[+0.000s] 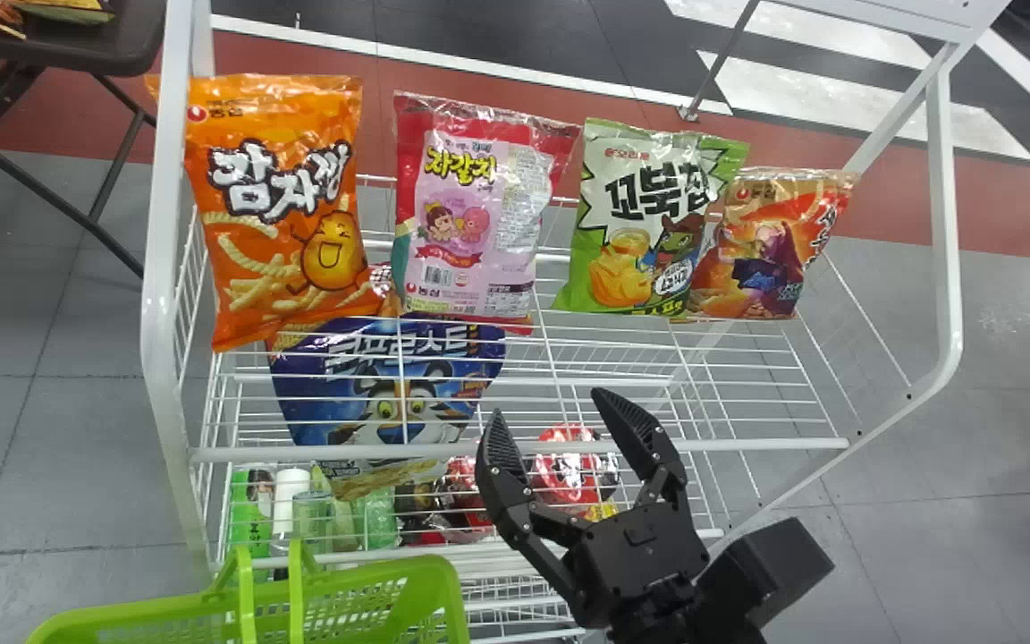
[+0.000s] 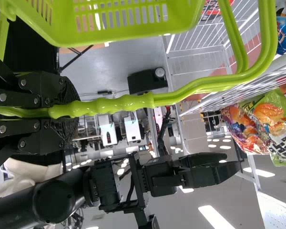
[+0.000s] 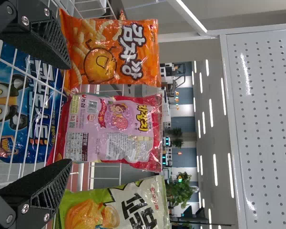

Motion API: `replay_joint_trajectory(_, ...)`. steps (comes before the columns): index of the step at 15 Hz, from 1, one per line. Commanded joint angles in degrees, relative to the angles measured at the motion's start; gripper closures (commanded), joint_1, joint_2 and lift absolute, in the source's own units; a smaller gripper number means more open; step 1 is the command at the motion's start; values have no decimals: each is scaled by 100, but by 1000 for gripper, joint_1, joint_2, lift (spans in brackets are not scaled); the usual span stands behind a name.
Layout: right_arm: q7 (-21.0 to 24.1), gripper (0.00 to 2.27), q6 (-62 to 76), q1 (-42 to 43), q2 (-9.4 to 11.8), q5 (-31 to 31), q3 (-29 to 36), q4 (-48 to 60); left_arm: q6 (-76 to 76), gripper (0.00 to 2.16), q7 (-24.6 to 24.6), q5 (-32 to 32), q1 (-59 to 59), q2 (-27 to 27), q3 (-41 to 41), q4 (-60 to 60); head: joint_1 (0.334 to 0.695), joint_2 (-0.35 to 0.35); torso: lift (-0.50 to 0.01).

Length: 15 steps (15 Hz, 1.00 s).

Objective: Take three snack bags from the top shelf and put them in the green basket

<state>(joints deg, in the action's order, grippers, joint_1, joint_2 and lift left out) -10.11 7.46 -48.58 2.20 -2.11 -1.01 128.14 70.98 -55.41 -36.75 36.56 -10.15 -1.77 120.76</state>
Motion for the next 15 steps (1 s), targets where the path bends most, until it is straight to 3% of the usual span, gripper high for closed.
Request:
replay_joint_trajectory(1,0,124,14,-3,0,0,-4,0,-1,2142,-5,-8,9,4,1,0,695,-350,-44)
replay_joint_trajectory(15,0,124,31,208,0,-132,-57,-228,-36,2142,-48,-78,44,22,1,-53,695,-350,-44)
